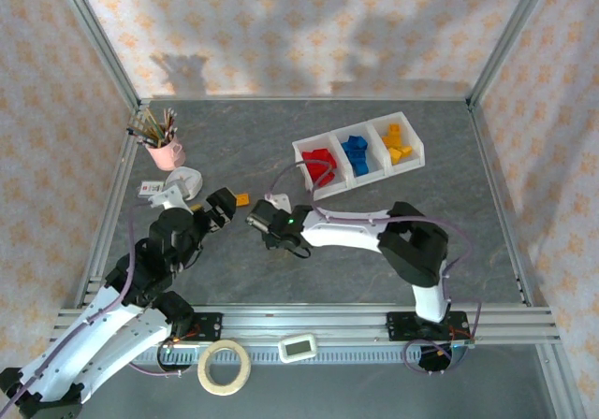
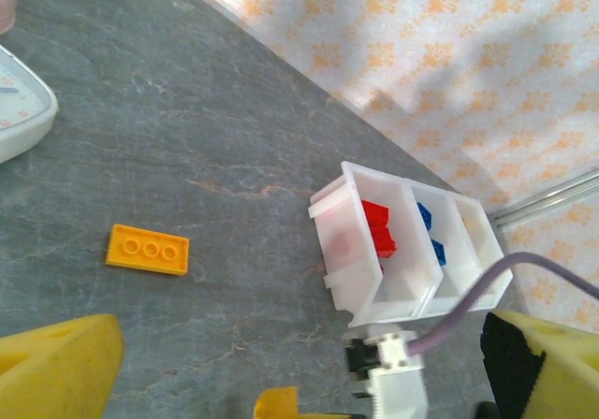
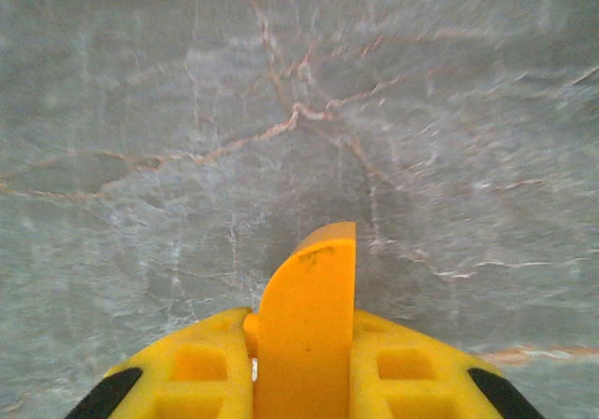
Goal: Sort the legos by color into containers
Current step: Pick up the lego from the bottom-center of the table, then place the lego in the container.
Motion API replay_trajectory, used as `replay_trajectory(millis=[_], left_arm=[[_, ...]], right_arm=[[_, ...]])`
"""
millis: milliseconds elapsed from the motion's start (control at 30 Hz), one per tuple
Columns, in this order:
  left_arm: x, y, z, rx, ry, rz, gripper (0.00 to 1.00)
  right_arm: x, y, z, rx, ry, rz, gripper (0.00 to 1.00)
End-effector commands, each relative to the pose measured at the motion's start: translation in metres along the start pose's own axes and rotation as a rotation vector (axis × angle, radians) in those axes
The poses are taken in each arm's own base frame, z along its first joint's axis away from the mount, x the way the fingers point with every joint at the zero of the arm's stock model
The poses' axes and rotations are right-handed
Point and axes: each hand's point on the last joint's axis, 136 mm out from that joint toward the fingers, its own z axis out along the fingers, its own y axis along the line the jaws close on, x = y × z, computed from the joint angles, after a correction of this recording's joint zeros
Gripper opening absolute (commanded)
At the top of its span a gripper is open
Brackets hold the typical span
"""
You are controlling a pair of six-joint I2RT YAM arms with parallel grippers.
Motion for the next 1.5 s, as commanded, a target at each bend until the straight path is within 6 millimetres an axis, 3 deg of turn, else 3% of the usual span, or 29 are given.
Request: replay_trajectory(millis=[0, 133, 233, 500, 600, 767, 1000, 1033, 1100, 1200, 1333, 1467], left_arm=[[-0.007, -0.020, 0.004, 0.063, -0.002, -0.001, 0.99], [-0.002, -0.035, 0.014, 0.111, 0.025, -0.004, 0.99], [0.003, -0.048, 0.023, 0.153, 0.050, -0.004, 0.99], [0.024, -0.082, 0.052, 0.251, 0.134, 0.010, 0.99], [0.032, -0.092, 0.063, 0.270, 0.154, 0.022, 0.99], [0.042, -0.103, 0.078, 0.287, 0.179, 0.037, 0.99], [0.041, -0.109, 0.088, 0.280, 0.174, 0.054, 0.99], [0.040, -0.108, 0.087, 0.279, 0.169, 0.056, 0.99], [0.038, -0.106, 0.088, 0.266, 0.156, 0.058, 0.99], [0.035, -0.104, 0.087, 0.256, 0.143, 0.069, 0.99], [0.029, -0.100, 0.083, 0.243, 0.119, 0.079, 0.99], [0.023, -0.093, 0.076, 0.221, 0.098, 0.077, 0.99]], right_arm=[[-0.042, -0.020, -0.034, -0.010, -0.129, 0.057, 0.09], [-0.076, -0.052, -0.058, 0.010, -0.209, 0.106, 0.09], [-0.107, -0.095, -0.073, 0.079, -0.268, 0.156, 0.09], [-0.182, -0.259, -0.100, 0.290, -0.442, 0.406, 0.11], [-0.198, -0.313, -0.093, 0.382, -0.435, 0.459, 0.11], [-0.218, -0.364, -0.070, 0.446, -0.418, 0.464, 0.11], [-0.232, -0.403, -0.026, 0.517, -0.330, 0.431, 0.13], [-0.233, -0.404, -0.021, 0.512, -0.322, 0.428, 0.16], [-0.237, -0.401, -0.018, 0.491, -0.315, 0.413, 0.32], [-0.244, -0.398, -0.027, 0.479, -0.334, 0.414, 0.49], [-0.250, -0.376, -0.042, 0.410, -0.351, 0.405, 0.56], [-0.241, -0.330, -0.060, 0.329, -0.368, 0.364, 0.62]])
